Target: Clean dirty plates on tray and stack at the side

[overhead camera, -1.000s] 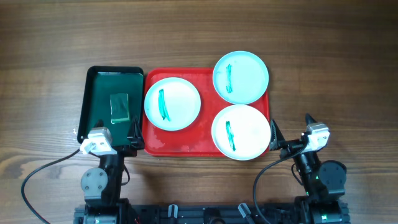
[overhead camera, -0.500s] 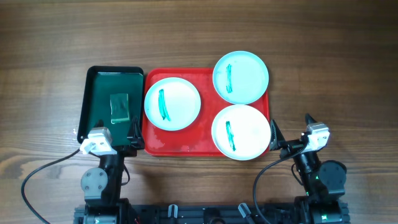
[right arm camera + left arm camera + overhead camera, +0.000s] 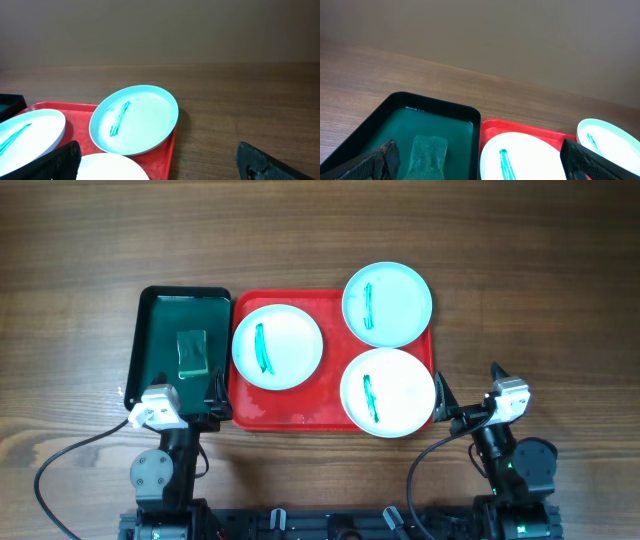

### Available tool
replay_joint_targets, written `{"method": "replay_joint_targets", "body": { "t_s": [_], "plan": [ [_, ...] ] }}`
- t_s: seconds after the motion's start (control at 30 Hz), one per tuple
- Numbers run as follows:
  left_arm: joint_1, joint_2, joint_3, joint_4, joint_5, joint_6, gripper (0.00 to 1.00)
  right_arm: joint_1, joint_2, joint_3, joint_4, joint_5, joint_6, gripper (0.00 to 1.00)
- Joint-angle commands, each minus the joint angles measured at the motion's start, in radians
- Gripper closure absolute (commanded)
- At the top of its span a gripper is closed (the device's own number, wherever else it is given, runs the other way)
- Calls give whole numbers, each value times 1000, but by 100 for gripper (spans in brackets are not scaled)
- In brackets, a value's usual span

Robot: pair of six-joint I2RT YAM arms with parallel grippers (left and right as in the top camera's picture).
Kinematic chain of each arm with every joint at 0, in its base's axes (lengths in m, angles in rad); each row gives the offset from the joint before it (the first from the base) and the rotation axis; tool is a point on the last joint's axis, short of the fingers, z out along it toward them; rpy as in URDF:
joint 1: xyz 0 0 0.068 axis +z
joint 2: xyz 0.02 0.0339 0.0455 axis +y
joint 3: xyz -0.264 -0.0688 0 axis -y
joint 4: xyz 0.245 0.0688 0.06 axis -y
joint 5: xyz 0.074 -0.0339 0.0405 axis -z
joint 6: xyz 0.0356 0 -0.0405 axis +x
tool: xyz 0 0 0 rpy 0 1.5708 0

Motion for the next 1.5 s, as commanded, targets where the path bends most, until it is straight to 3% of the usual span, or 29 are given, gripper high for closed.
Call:
{"method": "replay_joint_targets", "body": {
  "t_s": [0.0, 0.83, 1.47],
  "plan": [
    [7, -9, -11, 5, 15, -5, 0, 4, 6, 23, 0, 17, -10, 0],
    [7, -9, -11, 7, 4, -6, 0, 4, 6, 23, 6, 18, -3, 0],
    [7, -5, 46, -10, -5, -35, 0, 4, 6, 23, 131, 16, -52, 0]
  ]
}}
